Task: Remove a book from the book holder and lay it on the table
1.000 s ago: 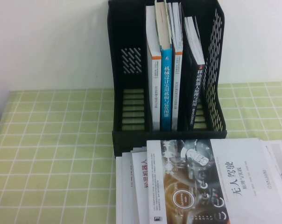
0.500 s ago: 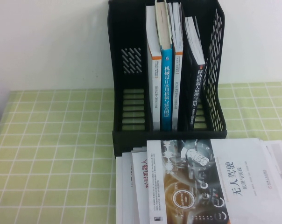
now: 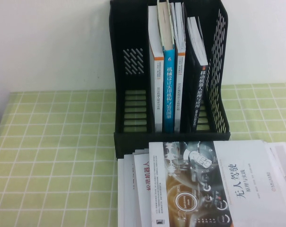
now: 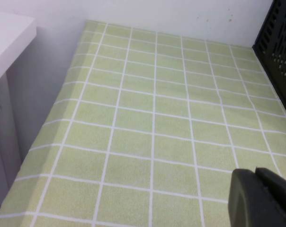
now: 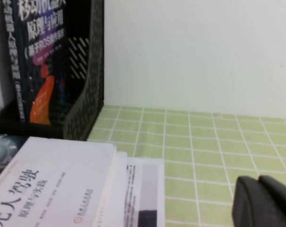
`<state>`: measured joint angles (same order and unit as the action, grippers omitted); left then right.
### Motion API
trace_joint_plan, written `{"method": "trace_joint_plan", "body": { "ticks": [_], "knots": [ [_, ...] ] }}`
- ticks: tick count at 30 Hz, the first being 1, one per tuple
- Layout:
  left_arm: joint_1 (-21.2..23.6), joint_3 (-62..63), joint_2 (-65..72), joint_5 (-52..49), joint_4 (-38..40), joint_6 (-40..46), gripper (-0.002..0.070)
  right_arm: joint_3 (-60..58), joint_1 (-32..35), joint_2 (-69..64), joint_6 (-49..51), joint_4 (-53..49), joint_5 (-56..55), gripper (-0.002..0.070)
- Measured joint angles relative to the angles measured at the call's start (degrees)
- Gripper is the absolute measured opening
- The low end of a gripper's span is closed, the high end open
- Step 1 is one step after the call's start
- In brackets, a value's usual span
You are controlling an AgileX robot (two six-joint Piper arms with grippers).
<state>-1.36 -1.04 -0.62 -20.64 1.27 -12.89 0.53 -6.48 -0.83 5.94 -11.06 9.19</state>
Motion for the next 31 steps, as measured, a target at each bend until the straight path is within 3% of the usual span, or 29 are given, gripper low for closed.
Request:
{"method": "trace_joint_plan", "body": {
  "ticks": [14, 31],
  "knots": [
    [0.0, 0.0, 0.0, 0.0, 0.0, 0.0, -0.0003, -2.1, 4.7, 1.4, 0.0, 3.3, 11.0, -0.0002],
    [0.0, 0.0, 0.0, 0.0, 0.0, 0.1, -0.0003, -2.1, 10.7, 1.4, -9.8, 12.1, 11.2, -0.0002]
  ]
}}
